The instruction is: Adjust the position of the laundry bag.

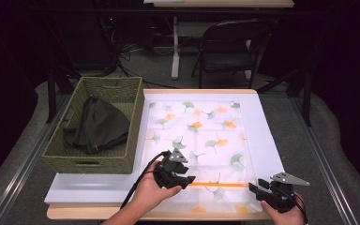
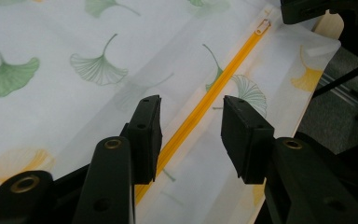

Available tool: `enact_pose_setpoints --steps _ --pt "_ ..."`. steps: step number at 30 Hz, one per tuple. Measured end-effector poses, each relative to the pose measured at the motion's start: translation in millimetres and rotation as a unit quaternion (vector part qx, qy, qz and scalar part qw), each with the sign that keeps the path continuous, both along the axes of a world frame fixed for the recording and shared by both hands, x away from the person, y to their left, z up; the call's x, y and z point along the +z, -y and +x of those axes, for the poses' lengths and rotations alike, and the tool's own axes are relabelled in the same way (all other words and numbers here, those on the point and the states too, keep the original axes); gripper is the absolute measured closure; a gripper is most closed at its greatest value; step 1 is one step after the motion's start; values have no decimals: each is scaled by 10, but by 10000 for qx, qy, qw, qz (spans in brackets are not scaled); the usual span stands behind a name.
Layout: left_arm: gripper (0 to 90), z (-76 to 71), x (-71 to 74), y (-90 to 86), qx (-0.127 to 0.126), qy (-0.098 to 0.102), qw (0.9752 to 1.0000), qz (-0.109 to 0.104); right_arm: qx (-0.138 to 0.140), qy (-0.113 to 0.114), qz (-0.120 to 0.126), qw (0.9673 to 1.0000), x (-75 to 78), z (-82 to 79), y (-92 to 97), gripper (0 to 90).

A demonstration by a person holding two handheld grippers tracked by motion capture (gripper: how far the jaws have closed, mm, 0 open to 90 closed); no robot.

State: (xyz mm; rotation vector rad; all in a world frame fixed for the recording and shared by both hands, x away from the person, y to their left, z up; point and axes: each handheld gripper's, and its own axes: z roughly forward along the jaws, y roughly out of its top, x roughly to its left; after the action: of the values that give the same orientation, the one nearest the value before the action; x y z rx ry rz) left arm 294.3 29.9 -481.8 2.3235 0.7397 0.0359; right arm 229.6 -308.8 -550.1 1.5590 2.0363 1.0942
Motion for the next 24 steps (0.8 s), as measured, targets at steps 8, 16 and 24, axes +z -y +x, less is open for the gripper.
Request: enact_pose_setpoints --steps 8,16,24 --pt "627 116 -7 307 -264 -178 9995 23 168 19 66 9998 -9 20 -30 549" --pt "676 158 -2 552 -304 -50 9995 9 250 49 91 9996 18 24 -44 615" --pt "621 220 -45 730 -324 -206 9993 -18 255 94 34 9996 27 31 -52 638"
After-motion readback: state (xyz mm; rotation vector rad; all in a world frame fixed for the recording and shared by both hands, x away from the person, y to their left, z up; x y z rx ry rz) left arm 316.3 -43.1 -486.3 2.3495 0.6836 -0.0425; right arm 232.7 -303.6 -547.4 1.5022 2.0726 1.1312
